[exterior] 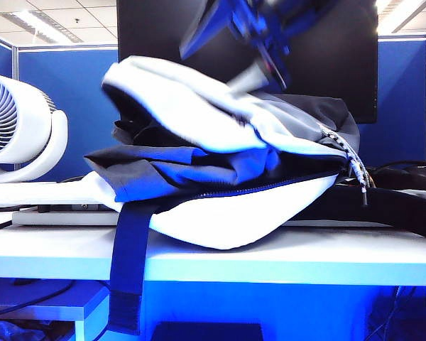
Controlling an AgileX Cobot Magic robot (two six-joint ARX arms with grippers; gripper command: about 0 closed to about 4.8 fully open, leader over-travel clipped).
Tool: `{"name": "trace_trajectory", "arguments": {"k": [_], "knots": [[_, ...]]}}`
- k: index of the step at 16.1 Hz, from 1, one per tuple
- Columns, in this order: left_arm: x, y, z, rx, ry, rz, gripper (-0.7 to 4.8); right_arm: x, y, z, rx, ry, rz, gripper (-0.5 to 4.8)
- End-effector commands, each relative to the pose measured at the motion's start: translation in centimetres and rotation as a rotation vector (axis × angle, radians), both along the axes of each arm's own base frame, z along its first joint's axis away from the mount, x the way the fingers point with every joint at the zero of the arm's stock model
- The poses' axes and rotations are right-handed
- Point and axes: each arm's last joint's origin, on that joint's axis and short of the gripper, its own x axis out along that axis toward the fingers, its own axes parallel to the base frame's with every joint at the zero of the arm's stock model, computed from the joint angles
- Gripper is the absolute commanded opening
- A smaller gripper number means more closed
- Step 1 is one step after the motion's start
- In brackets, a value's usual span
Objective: Put the gray clothes into the backpack.
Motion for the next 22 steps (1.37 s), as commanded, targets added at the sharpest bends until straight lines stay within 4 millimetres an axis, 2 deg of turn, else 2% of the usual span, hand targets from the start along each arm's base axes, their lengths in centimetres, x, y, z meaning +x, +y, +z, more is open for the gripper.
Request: {"name": "trace_trajectory", "arguments": {"k": [1, 3, 4, 7, 8, 9, 10, 11, 12, 13, 14, 15, 16, 19, 21, 22], "knots": [[-0.9, 0.2, 1.1, -0.034, -0.061, -0.034, 4.79, -0.5, -0.1, 1.3, 0.04, -0.029, 0.022, 4.79], [-1.8, 0.4, 1.7, -0.046, -0.083, -0.04, 4.79, -2.0, -0.6, 3.9, 0.141, -0.06, 0.099, 4.79], [-2.9, 0.9, 2.3, -0.056, -0.113, -0.041, 4.79, -3.8, -1.5, 6.5, 0.188, -0.137, 0.123, 4.79], [-5.4, 1.7, 3.5, -0.081, -0.157, -0.08, 4.79, -8.2, -3.6, 11.2, 0.24, -0.307, 0.143, 4.79], [-6.5, 2.0, 3.8, -0.097, -0.152, -0.086, 4.79, -10.0, -4.5, 12.4, 0.241, -0.349, 0.15, 2.6], [-7.3, 2.3, 3.9, -0.098, -0.144, -0.086, 4.79, -11.4, -5.2, 13.1, 0.237, -0.381, 0.159, 0.91], [-8.6, 2.8, 4.0, -0.098, -0.133, -0.084, 3.3, -13.3, -6.1, 14.0, 0.227, -0.428, 0.175, -0.01], [-10.0, 3.3, 4.1, -0.09, -0.136, -0.099, -0.11, -15.0, -7.0, 14.7, 0.198, -0.494, 0.175, -0.01], [-11.5, 3.8, 4.4, -0.095, -0.155, -0.105, -0.11, -16.6, -8.0, 15.1, 0.125, -0.569, 0.131, -0.01], [-13.9, 4.7, 4.8, -0.104, -0.182, -0.105, -0.06, -18.8, -9.6, 15.5, 0.003, -0.614, -0.033, -0.01], [-15.1, 5.1, 4.8, -0.105, -0.186, -0.105, -0.06, -19.8, -10.3, 15.6, -0.054, -0.641, -0.093, -0.01], [-17.5, 6.0, 4.6, -0.106, -0.191, -0.101, -0.06, -21.8, -11.7, 15.8, -0.147, -0.684, -0.198, -0.01], [-19.1, 6.6, 4.1, -0.11, -0.193, -0.095, -0.06, -23.1, -12.5, 15.9, -0.18, -0.708, -0.228, -0.01], [-23.1, 8.1, 1.4, -0.192, -0.221, -0.107, -0.06, -27.1, -14.5, 15.8, -0.149, -0.757, -0.246, -0.01], [-25.1, 8.8, -0.9, -0.268, -0.208, -0.114, -0.06, -29.6, -15.7, 14.7, -0.115, -0.786, -0.265, -0.01], [-26.5, 9.3, -2.9, -0.332, -0.2, -0.114, -0.06, -31.4, -16.6, 13.6, -0.077, -0.794, -0.288, -0.01]]}}
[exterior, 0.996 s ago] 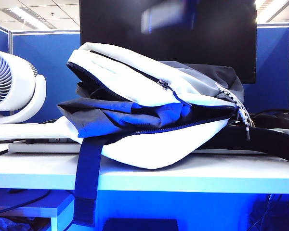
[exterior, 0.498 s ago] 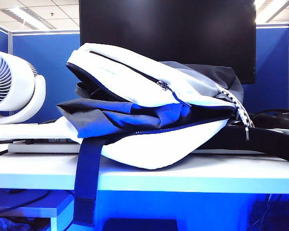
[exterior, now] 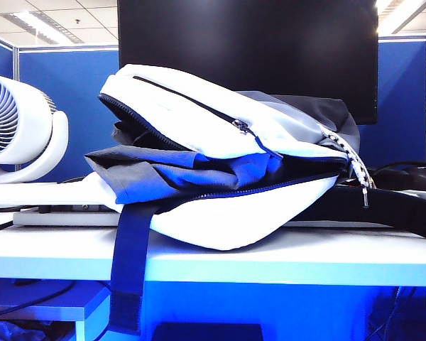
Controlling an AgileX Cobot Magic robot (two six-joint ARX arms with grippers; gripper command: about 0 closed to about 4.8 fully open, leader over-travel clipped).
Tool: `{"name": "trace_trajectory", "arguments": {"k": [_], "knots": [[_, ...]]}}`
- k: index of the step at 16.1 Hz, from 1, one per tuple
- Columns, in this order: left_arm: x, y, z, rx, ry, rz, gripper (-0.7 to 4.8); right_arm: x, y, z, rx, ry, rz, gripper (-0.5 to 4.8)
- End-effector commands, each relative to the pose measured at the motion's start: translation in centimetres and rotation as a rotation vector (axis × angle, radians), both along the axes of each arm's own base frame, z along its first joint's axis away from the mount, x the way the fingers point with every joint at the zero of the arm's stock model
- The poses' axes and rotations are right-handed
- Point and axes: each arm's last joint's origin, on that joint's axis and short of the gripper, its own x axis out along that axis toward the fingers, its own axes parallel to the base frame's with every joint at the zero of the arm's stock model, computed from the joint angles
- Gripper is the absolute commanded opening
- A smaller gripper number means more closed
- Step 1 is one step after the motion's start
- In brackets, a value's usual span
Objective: Put the gray clothes into the backpack.
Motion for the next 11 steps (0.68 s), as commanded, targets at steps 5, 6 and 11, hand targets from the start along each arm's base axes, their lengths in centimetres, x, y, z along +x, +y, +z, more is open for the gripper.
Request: {"name": "trace_trajectory", "arguments": {"k": [5, 6, 11], "knots": [[-4.3, 1.3, -8.4, -0.239, 0.099, -0.122, -0.06, -5.6, -2.7, -5.4, 0.259, 0.047, -0.042, -0.01], [-4.4, 1.3, -9.3, -0.268, 0.13, -0.145, -0.06, -6.0, -2.9, -6.4, 0.282, 0.079, -0.036, -0.01], [-3.8, 0.9, -13.6, -0.255, 0.353, -0.173, -0.06, -6.9, -3.7, -12.8, 0.313, 0.091, -0.138, -0.01]]}}
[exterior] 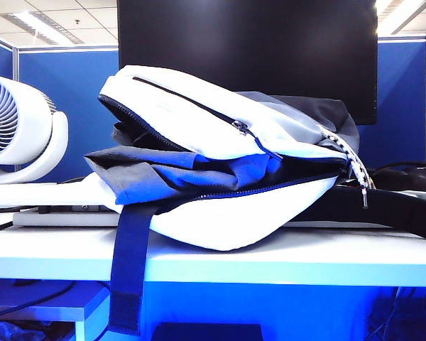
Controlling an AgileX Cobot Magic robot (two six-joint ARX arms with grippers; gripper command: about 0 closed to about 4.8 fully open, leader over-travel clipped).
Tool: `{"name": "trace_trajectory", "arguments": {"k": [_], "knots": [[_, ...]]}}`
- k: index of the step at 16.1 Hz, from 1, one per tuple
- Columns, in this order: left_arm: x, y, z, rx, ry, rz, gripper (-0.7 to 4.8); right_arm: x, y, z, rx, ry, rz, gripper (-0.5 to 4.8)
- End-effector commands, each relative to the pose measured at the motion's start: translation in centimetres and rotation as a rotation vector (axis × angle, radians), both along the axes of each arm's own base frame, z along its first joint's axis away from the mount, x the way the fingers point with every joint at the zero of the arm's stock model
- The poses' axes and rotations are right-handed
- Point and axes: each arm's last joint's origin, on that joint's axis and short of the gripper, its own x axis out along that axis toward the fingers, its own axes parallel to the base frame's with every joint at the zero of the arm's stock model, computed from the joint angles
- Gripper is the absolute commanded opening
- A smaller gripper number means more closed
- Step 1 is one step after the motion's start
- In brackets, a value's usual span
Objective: Put the gray clothes into the backpack.
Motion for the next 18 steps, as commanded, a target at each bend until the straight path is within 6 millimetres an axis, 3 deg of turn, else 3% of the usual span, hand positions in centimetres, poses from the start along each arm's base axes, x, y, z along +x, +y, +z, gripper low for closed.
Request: {"name": "trace_trajectory", "arguments": {"k": [1, 3, 5, 9, 12, 15, 18], "knots": [[1.1, -0.7, -2.1, 0.027, 0.146, -0.089, -0.06, 0.7, 0.0, -3.2, 0.006, 0.022, -0.112, -0.01], [2.3, -1.2, -3.3, 0.032, 0.182, -0.134, -0.06, 1.6, 0.5, -4.9, 0.032, 0.031, -0.112, -0.01], [4.3, -2.0, -4.4, 0.007, 0.164, -0.139, -0.06, 3.8, 1.5, -6.4, 0.037, 0.013, -0.112, -0.01], [7.5, -3.1, -5.7, -0.114, 0.04, -0.135, -0.06, 7.0, 3.1, -8.5, 0.095, -0.126, -0.118, -0.01], [10.1, -3.8, -8.5, -0.149, -0.043, -0.043, -0.06, 9.4, 4.0, -11.3, 0.12, -0.249, -0.199, -0.01], [11.8, -4.2, -12.0, -0.165, 0.019, 0.03, -0.05, 10.3, 4.3, -13.5, 0.111, -0.233, -0.22, 0.0], [12.1, -4.3, -13.3, -0.166, 0.103, 0.043, -0.05, 10.4, 4.4, -14.1, 0.083, -0.187, -0.208, -0.01]]}}
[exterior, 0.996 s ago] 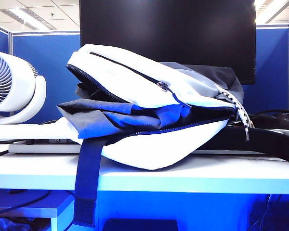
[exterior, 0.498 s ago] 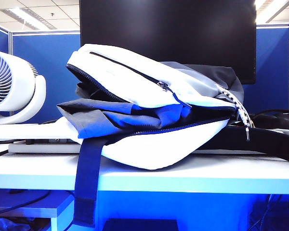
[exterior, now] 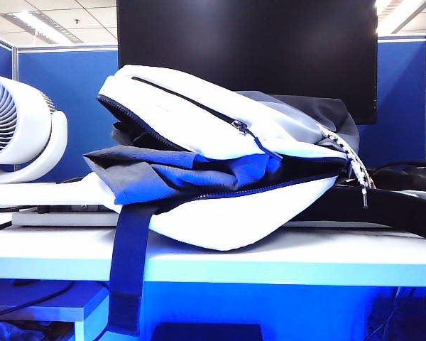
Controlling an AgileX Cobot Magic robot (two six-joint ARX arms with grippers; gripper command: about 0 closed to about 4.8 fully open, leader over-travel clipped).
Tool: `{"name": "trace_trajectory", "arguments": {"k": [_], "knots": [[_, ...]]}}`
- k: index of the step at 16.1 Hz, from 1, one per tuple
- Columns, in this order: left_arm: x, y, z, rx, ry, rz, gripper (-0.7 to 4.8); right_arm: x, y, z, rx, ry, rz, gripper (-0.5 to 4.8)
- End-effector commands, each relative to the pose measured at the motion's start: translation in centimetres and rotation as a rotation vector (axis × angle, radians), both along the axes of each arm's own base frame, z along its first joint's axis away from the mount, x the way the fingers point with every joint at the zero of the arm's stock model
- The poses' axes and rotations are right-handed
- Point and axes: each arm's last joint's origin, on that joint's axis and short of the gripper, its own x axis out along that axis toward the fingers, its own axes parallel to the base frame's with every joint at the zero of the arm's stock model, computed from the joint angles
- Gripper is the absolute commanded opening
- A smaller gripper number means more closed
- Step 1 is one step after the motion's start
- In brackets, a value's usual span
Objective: Put the gray clothes into the backpack.
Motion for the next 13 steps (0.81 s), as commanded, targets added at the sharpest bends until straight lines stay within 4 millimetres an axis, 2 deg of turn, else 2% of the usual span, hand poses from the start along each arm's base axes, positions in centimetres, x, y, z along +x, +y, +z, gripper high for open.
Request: {"name": "trace_trajectory", "arguments": {"k": [1, 13], "knots": [[-0.02, 0.01, -0.46, 0.005, 0.051, 0.002, -0.05, 0.01, 0.02, -0.3, -0.017, 0.029, 0.004, -0.01], [-0.02, 0.03, -0.9, 0.021, 0.095, 0.003, -0.05, 0.03, 0.04, -0.79, -0.04, 0.074, 0.005, -0.01]]}}
